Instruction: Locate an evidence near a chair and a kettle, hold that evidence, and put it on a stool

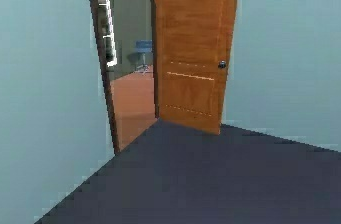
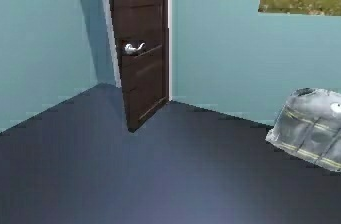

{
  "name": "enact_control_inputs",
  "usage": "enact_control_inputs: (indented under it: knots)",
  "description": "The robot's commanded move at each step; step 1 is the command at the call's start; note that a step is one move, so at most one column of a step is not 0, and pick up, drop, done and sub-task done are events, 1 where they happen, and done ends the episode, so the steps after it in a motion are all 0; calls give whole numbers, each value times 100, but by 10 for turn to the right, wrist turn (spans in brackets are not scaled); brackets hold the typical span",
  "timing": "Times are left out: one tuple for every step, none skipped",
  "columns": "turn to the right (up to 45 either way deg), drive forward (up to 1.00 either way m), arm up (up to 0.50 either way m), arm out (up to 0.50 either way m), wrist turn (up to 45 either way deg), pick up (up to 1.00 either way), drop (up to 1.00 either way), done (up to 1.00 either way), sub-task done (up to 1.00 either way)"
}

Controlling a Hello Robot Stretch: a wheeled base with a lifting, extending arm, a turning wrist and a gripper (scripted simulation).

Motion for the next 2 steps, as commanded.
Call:
enact_control_inputs:
  knots:
    - [0,100,0,0,0,0,0,0,0]
    - [-30,0,0,0,0,0,0,0,0]
